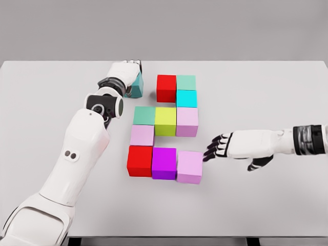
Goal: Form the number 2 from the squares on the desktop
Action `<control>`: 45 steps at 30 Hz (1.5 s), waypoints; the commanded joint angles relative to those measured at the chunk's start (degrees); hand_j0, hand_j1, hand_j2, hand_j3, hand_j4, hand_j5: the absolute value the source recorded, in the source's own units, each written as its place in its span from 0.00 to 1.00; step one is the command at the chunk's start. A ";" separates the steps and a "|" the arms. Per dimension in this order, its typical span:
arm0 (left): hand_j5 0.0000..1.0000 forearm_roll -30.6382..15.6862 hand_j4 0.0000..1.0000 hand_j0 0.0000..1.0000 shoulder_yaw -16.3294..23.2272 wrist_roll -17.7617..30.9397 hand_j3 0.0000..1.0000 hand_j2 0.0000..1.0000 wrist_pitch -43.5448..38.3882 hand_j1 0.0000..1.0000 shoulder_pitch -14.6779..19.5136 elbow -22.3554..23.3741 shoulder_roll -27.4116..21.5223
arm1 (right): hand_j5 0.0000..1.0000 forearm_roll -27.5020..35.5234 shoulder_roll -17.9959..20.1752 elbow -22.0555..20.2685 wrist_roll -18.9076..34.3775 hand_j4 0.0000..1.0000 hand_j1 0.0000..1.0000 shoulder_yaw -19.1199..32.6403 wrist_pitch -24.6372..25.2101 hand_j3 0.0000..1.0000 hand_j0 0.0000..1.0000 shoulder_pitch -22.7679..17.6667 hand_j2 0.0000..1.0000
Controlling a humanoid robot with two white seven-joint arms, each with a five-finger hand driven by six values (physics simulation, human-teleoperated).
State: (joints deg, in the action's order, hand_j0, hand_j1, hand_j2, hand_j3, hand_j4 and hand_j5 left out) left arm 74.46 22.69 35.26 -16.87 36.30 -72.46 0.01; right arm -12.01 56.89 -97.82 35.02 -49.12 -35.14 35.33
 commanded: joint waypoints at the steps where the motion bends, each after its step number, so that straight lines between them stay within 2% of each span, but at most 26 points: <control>1: 0.16 0.16 0.16 0.16 0.51 -0.26 0.16 0.16 0.00 0.16 0.00 -0.05 -0.01 | 1.00 0.32 -0.20 1.49 -0.02 1.00 1.00 0.16 0.14 1.00 1.00 0.00 1.00; 5: 0.15 0.16 0.15 0.15 0.43 -0.26 0.15 0.15 -0.09 0.15 0.09 0.04 -0.01 | 1.00 0.41 -0.03 2.02 -0.02 1.00 1.00 0.25 0.14 1.00 1.00 0.35 1.00; 10: 0.15 0.77 0.15 0.15 0.43 -0.26 0.15 0.15 -0.62 0.15 0.35 1.18 -0.01 | 1.00 -0.29 1.03 0.18 -0.02 1.00 1.00 -1.86 0.14 1.00 1.00 -0.44 1.00; 12: 0.15 0.95 0.15 0.15 0.43 -0.26 0.15 0.15 -0.62 0.15 0.35 1.18 -0.01 | 1.00 -2.58 0.41 0.61 -0.02 1.00 1.00 -1.95 0.14 1.00 1.00 -0.44 1.00; 21: 0.15 1.30 0.15 0.15 2.09 -0.26 0.15 0.15 -0.62 0.15 0.35 1.09 -0.01 | 1.00 -3.72 -0.38 0.70 -0.02 1.00 1.00 -1.95 0.14 1.00 1.00 -0.44 1.00; 24: 0.15 1.30 0.15 0.15 2.80 -0.26 0.15 0.15 -0.62 0.15 0.35 1.01 -0.01 | 1.00 -4.42 -1.79 0.70 -0.02 1.00 1.00 -1.95 0.14 1.00 1.00 -0.35 1.00; 34: 0.16 1.30 0.16 0.16 2.97 -0.26 0.16 0.16 -2.20 0.16 0.97 0.74 -0.01 | 1.00 -4.42 -2.93 0.79 -0.02 1.00 1.00 -1.86 0.14 1.00 1.00 -0.09 1.00; 39: 0.16 0.77 0.16 0.16 5.08 -0.26 0.16 0.16 -2.20 0.16 0.97 0.39 -0.01 | 1.00 -4.33 -2.93 4.57 -0.02 1.00 1.00 -0.72 0.14 1.00 1.00 0.44 1.00; 40: 0.16 0.60 0.16 0.16 5.52 -0.26 0.16 0.16 -2.20 0.16 0.97 0.39 -0.01 | 1.00 -4.25 -2.93 5.27 -0.02 1.00 1.00 -0.10 0.14 1.00 1.00 0.44 1.00; 43: 0.16 0.51 0.16 0.16 5.52 -0.26 0.16 0.16 -2.11 0.16 0.97 0.30 -0.01 | 1.00 -3.63 -2.67 8.43 -0.02 1.00 1.00 8.93 0.14 1.00 1.00 -0.17 1.00; 44: 0.16 0.51 0.16 0.16 5.52 -0.26 0.16 0.16 -2.11 0.16 0.97 0.30 -0.01 | 1.00 -3.11 -2.67 9.49 -0.02 1.00 1.00 12.45 0.14 1.00 1.00 -0.70 1.00; 45: 0.16 0.51 0.16 0.16 5.52 -0.26 0.16 0.16 -2.11 0.16 0.97 0.30 -0.01 | 1.00 -0.83 -2.67 12.04 -0.02 1.00 1.00 18.96 0.14 1.00 1.00 -2.63 1.00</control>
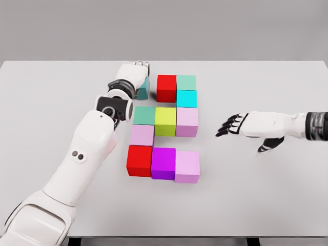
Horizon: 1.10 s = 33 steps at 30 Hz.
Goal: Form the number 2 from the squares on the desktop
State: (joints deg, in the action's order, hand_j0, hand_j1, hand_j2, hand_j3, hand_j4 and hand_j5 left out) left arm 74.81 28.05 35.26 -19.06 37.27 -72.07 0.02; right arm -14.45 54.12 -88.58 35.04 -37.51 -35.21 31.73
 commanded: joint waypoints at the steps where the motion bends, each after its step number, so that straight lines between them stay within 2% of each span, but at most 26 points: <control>1: 0.16 0.16 0.16 0.16 0.17 -0.26 0.16 0.16 -0.01 0.16 0.00 -0.09 -0.02 | 1.00 7.13 0.46 4.81 -0.04 1.00 1.00 11.31 0.21 1.00 1.00 0.00 1.00; 3: 0.16 0.08 0.16 0.16 0.17 -0.26 0.16 0.16 -0.01 0.16 0.26 0.00 -0.02 | 1.00 19.09 0.72 6.58 -0.04 1.00 1.00 13.08 0.21 1.00 1.00 -0.53 1.00; 4: 0.19 0.08 0.19 0.19 0.17 -0.26 0.19 0.19 -0.01 0.19 0.35 0.00 -0.02 | 1.00 24.28 0.81 6.58 -0.04 1.00 1.00 13.17 0.21 1.00 1.00 -2.02 1.00; 5: 0.22 0.08 0.22 0.22 0.17 -0.26 0.22 0.22 -0.01 0.22 0.26 0.00 -0.02 | 1.00 26.91 1.33 6.14 -0.04 1.00 1.00 13.34 0.21 1.00 1.00 -3.07 1.00; 6: 0.34 0.16 0.34 0.34 0.17 -0.26 0.34 0.34 -0.01 0.34 0.35 0.00 -0.02 | 1.00 30.35 2.39 6.14 -0.04 1.00 1.00 13.34 0.21 1.00 1.00 -4.40 1.00; 8: 0.50 0.08 0.50 0.50 -0.01 -0.26 0.50 0.50 -0.10 0.50 0.35 0.00 -0.02 | 1.00 31.32 1.78 5.52 -0.04 1.00 1.00 13.34 0.21 1.00 1.00 -5.80 1.00; 10: 0.55 0.08 0.55 0.55 -0.01 -0.26 0.55 0.55 -0.10 0.55 0.35 0.00 -0.02 | 1.00 31.23 1.16 4.29 -0.04 1.00 1.00 12.99 0.21 1.00 1.00 -10.10 1.00; 12: 0.61 -0.01 0.61 0.61 -0.01 -0.26 0.61 0.61 -0.10 0.61 0.26 -0.09 -0.02 | 1.00 31.41 1.69 0.08 -0.04 1.00 1.00 13.43 0.21 1.00 1.00 -12.13 1.00; 19: 0.74 0.08 0.74 0.74 -0.18 -0.26 0.74 0.74 -0.10 0.74 0.26 -0.09 -0.02 | 1.00 31.32 1.69 0.51 -0.04 1.00 1.00 12.82 0.21 1.00 1.00 -12.83 1.00; 22: 0.84 0.08 0.84 0.84 -0.18 -0.26 0.84 0.84 -0.10 0.84 0.26 -0.09 -0.02 | 1.00 31.23 1.69 0.25 -0.04 1.00 1.00 12.82 0.21 1.00 1.00 -12.92 1.00; 24: 0.87 0.16 0.87 0.87 -0.18 -0.26 0.87 0.87 -0.10 0.87 0.26 -0.09 -0.02 | 1.00 31.32 1.77 0.60 -0.04 1.00 1.00 12.82 0.21 1.00 1.00 -12.92 1.00; 33: 0.90 0.08 0.90 0.90 -0.18 -0.26 0.90 0.90 -0.10 0.90 0.18 -0.09 -0.02 | 1.00 31.06 1.86 -0.10 -0.04 1.00 1.00 12.82 0.21 1.00 1.00 -13.62 1.00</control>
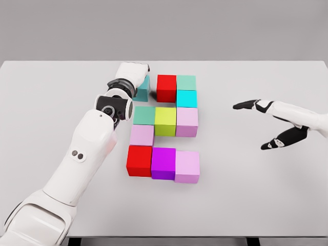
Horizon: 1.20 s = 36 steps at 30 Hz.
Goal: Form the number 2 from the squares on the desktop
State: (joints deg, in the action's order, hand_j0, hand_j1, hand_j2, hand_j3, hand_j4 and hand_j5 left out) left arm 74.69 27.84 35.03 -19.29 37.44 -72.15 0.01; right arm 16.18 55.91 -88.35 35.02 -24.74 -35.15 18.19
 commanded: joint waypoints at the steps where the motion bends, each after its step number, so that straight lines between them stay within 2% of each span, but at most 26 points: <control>1: 0.90 0.19 0.90 0.90 -0.07 -0.03 0.90 0.90 0.13 0.90 0.00 -0.01 -0.01 | 1.00 0.43 0.08 -0.33 -0.02 1.00 1.00 0.05 0.15 1.00 1.00 -0.09 1.00; 3: 0.96 0.11 0.96 0.96 -0.16 -0.03 0.96 0.96 0.21 0.96 -0.09 -0.19 -0.01 | 1.00 0.34 -0.01 -0.34 -0.02 1.00 1.00 -0.04 0.15 1.00 1.00 0.00 1.00; 6: 0.99 0.11 0.99 0.99 -0.42 -0.03 0.99 0.99 0.21 0.99 -0.88 -4.14 -0.01 | 1.00 -0.01 -0.01 -0.60 -0.02 1.00 1.00 -0.04 0.15 1.00 1.00 -0.44 1.00; 10: 1.00 0.02 1.00 1.00 -0.60 -0.03 1.00 1.00 0.21 1.00 -1.76 -7.30 -0.01 | 1.00 -0.01 -0.10 -2.62 -0.02 1.00 1.00 -0.04 0.15 1.00 1.00 -0.53 1.00; 14: 1.00 -0.16 1.00 1.00 -1.91 -0.03 1.00 1.00 0.21 1.00 -3.08 -9.50 -0.01 | 1.00 -0.10 0.08 -2.62 -0.02 1.00 1.00 0.31 0.15 1.00 1.00 -0.70 1.00; 17: 1.00 -2.79 1.00 1.00 -2.44 -0.03 1.00 1.00 0.48 1.00 -4.13 -12.05 -0.01 | 1.00 -0.10 0.08 -2.62 -0.02 1.00 1.00 0.31 0.15 1.00 1.00 -0.70 1.00; 19: 1.00 -7.36 1.00 1.00 -2.35 -0.03 1.00 1.00 1.27 1.00 -4.13 -13.46 -0.01 | 1.00 -0.28 -0.01 -2.18 -0.02 1.00 1.00 0.40 0.15 1.00 1.00 -0.70 1.00; 21: 1.00 -14.47 1.00 1.00 -2.27 -0.03 1.00 1.00 1.36 1.00 -4.04 -15.21 -4.75 | 1.00 -0.28 -0.01 -2.09 -0.02 1.00 1.00 0.40 0.15 1.00 1.00 -0.70 1.00; 22: 1.00 -19.91 1.00 1.00 -2.27 -0.03 1.00 1.00 1.53 1.00 -4.04 -17.32 -9.48 | 1.00 -0.36 -0.10 -2.00 -0.02 1.00 1.00 0.40 0.15 1.00 1.00 -0.70 1.00; 25: 1.00 -30.65 1.00 1.00 -1.74 -0.03 1.00 1.00 2.41 1.00 -3.96 -19.52 -19.25 | 1.00 -0.36 -0.19 -2.44 -0.02 1.00 1.00 0.31 0.15 1.00 1.00 -0.79 1.00; 26: 1.00 -31.97 1.00 1.00 -1.74 -0.03 1.00 1.00 2.24 1.00 -3.87 -19.52 -20.84 | 1.00 -0.45 -0.27 -2.09 -0.02 1.00 1.00 0.31 0.15 1.00 1.00 -0.53 1.00; 36: 0.99 -32.50 0.99 0.99 -0.68 -0.03 0.99 0.99 2.15 0.99 -3.34 -18.21 -27.87 | 1.00 -2.39 -0.71 -1.13 -0.02 1.00 1.00 1.37 0.15 1.00 1.00 -0.79 1.00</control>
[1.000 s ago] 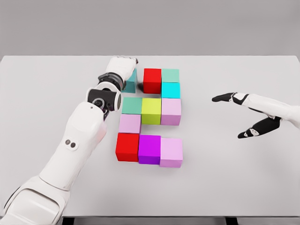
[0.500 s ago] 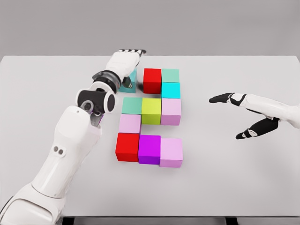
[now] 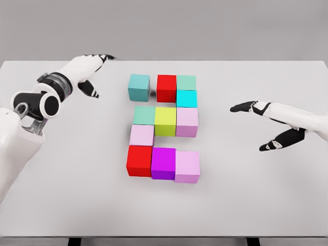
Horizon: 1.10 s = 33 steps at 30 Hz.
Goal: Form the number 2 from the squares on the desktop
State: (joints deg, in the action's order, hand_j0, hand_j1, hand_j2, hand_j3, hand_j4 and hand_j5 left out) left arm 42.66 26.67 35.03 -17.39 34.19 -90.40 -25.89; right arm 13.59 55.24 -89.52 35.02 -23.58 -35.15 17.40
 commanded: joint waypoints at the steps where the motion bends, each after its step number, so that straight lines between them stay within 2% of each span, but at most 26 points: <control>1: 0.99 -0.91 0.99 0.99 0.57 -0.03 0.99 0.99 0.34 0.99 0.00 0.14 -2.14 | 1.00 0.21 -0.04 0.05 -0.02 1.00 1.00 0.20 0.15 1.00 1.00 0.00 1.00; 3: 0.99 -1.18 0.99 0.99 2.24 -0.03 0.99 0.99 0.60 0.99 1.93 0.75 -3.90 | 1.00 0.12 -0.04 0.14 -0.02 1.00 1.00 0.20 0.15 1.00 1.00 0.00 1.00; 4: 0.99 -3.45 0.99 0.99 4.87 -0.03 0.99 0.99 0.69 0.99 4.91 1.98 -5.92 | 1.00 0.12 -0.04 0.22 -0.02 1.00 1.00 0.20 0.15 1.00 1.00 0.00 1.00; 5: 0.99 -9.86 0.99 0.99 10.23 -0.03 0.99 0.99 0.86 0.99 9.22 3.74 -8.82 | 1.00 0.12 -0.04 0.22 -0.02 1.00 1.00 0.20 0.15 1.00 1.00 0.00 1.00; 7: 0.99 -25.25 0.99 0.99 24.64 -0.03 0.99 0.99 3.68 0.99 19.85 7.69 -14.71 | 1.00 0.12 -0.04 0.22 -0.02 1.00 1.00 0.20 0.15 1.00 1.00 0.00 1.00; 8: 0.99 -30.09 0.99 0.99 30.88 -0.03 0.99 0.99 4.21 0.99 24.42 8.75 -15.59 | 1.00 0.12 -0.04 0.22 -0.02 1.00 1.00 0.20 0.15 1.00 1.00 0.00 1.00; 9: 0.99 -32.99 0.99 0.99 35.28 -0.03 0.99 0.99 4.29 0.99 27.42 9.28 -15.86 | 1.00 0.12 -0.04 0.22 -0.02 1.00 1.00 0.20 0.15 1.00 1.00 0.00 1.00; 10: 0.99 -34.49 0.99 0.99 36.96 -0.03 0.99 0.99 4.29 0.99 28.30 9.80 -15.86 | 1.00 0.12 -0.04 0.14 -0.02 1.00 1.00 0.20 0.15 1.00 1.00 0.00 1.00; 14: 1.00 -35.28 1.00 1.00 38.63 -0.03 1.00 1.00 4.47 1.00 29.18 10.07 -15.86 | 1.00 0.12 0.05 0.14 -0.02 1.00 1.00 0.11 0.15 1.00 1.00 0.00 1.00; 17: 0.99 -38.53 0.99 0.99 44.61 -0.03 0.99 0.99 4.47 0.99 33.22 10.51 -16.82 | 1.00 0.12 0.05 -0.39 -0.02 1.00 1.00 -0.24 0.15 1.00 1.00 -0.09 1.00; 18: 0.99 -38.88 0.99 0.99 45.48 -0.03 0.99 0.99 4.47 0.99 33.58 11.82 -16.47 | 1.00 0.12 0.14 -0.30 -0.02 1.00 1.00 -0.15 0.15 1.00 1.00 0.00 1.00; 24: 0.99 -38.53 0.99 0.99 47.60 -0.03 0.99 0.99 4.38 0.99 33.75 19.38 -11.03 | 1.00 0.12 0.14 -0.74 -0.02 1.00 1.00 -0.33 0.15 1.00 1.00 -0.09 1.00; 33: 0.99 -38.36 0.99 0.99 50.41 -0.03 0.99 0.99 4.38 0.99 34.72 22.02 -7.59 | 1.00 0.12 -0.04 -1.01 -0.02 1.00 1.00 -0.50 0.15 1.00 1.00 -0.09 1.00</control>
State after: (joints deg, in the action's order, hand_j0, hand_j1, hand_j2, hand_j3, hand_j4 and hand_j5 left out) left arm 4.23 76.64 35.01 -13.10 68.91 -68.84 -34.07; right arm 13.24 55.15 -90.40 35.02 -24.01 -35.15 17.31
